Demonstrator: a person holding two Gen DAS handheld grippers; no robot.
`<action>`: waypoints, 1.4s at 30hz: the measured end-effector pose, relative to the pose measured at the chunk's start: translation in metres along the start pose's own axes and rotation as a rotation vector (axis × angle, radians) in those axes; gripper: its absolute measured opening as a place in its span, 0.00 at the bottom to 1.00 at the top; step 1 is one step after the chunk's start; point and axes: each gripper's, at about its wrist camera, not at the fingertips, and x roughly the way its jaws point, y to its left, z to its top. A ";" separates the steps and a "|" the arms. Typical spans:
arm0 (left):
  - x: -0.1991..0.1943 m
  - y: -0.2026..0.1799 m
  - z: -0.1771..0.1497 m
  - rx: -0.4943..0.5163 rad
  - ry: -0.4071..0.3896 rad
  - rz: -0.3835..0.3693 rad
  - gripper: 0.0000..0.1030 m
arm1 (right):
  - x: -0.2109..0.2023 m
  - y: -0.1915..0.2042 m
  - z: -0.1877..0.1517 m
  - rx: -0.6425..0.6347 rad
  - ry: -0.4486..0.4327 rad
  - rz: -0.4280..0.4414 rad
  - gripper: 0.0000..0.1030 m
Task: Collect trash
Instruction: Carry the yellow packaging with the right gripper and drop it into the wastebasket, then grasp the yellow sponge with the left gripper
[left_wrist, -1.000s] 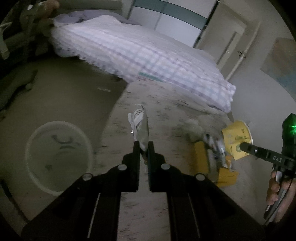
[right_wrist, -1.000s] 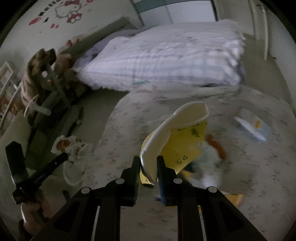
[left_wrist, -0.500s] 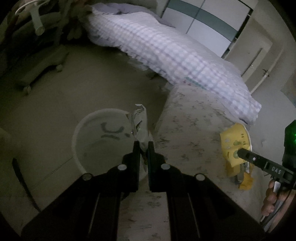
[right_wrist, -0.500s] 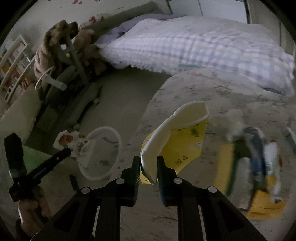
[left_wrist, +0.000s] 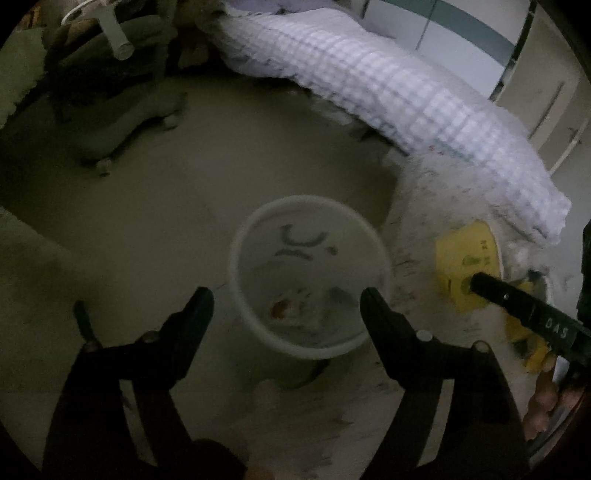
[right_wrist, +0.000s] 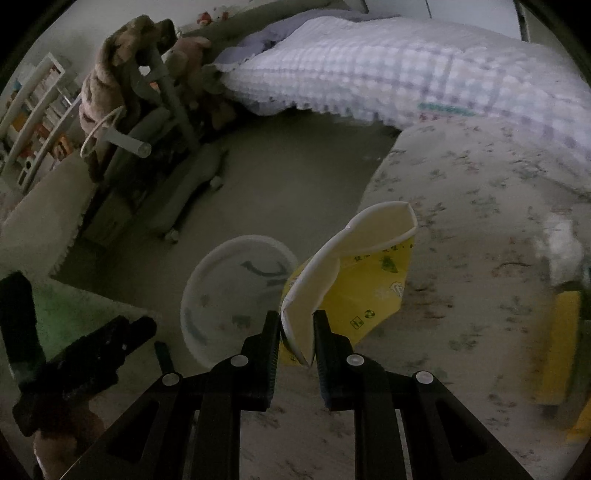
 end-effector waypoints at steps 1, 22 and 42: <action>0.000 0.004 -0.002 -0.003 0.006 0.010 0.80 | 0.005 0.003 0.000 -0.001 0.004 0.003 0.19; -0.016 0.042 -0.012 -0.002 0.002 0.062 0.92 | 0.023 0.036 -0.008 0.034 0.003 0.053 0.64; -0.030 -0.025 -0.018 0.083 0.013 -0.066 0.94 | -0.113 -0.083 -0.036 0.111 -0.064 -0.220 0.68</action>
